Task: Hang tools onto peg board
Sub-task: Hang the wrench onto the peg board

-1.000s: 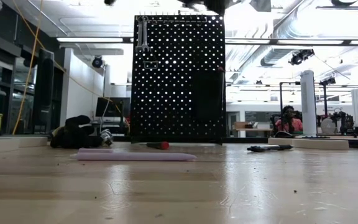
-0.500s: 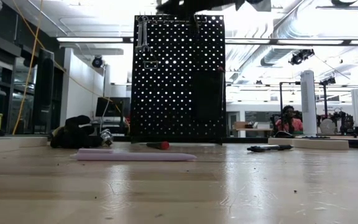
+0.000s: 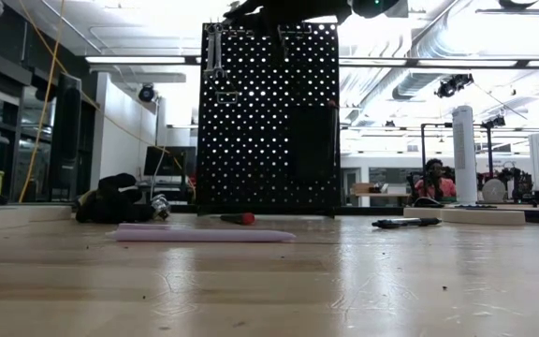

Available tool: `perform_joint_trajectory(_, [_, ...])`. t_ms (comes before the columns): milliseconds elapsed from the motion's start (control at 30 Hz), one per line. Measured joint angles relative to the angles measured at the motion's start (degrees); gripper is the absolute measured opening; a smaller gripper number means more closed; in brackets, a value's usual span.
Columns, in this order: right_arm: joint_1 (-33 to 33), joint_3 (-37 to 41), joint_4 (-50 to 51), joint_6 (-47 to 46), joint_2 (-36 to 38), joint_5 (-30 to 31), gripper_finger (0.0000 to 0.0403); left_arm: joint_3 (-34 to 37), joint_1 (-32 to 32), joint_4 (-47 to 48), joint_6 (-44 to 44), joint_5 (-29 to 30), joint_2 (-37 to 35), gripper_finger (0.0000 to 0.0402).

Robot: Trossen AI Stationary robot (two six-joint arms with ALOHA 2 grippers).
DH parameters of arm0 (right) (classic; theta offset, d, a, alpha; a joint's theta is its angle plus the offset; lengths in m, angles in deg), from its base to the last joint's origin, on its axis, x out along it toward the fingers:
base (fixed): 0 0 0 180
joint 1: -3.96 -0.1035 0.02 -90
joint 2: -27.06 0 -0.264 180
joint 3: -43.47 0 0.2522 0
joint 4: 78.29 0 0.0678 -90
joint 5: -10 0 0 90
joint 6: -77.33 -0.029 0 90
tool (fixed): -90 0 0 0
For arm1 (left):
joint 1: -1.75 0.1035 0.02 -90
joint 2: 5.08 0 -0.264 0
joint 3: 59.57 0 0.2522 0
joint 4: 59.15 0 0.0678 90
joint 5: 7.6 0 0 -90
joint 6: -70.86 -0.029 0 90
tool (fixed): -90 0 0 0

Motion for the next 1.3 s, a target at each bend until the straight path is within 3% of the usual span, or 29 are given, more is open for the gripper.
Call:
perform_joint_trajectory(533, [-0.31,-0.92,-4.97,-1.59,-2.03,-0.31,0.0000,-0.02,0.00,-0.57,0.04,0.03,0.00,0.0000])
perform_joint_trajectory(800, [-0.96,-8.24,-3.65,-0.20,-7.70,0.69,0.0000,-0.02,0.02,-0.83,0.46,0.82,0.02,0.0000])
perform_joint_trajectory(1100, [-0.59,-8.46,5.16,4.61,-6.46,3.09,0.0000,-0.02,0.02,-0.96,0.48,0.82,0.02,0.0000])
perform_joint_trajectory(1300, [0.03,-8.41,3.75,6.04,-6.18,3.54,0.0000,-0.02,0.00,-0.43,0.48,0.82,0.02,0.0000])
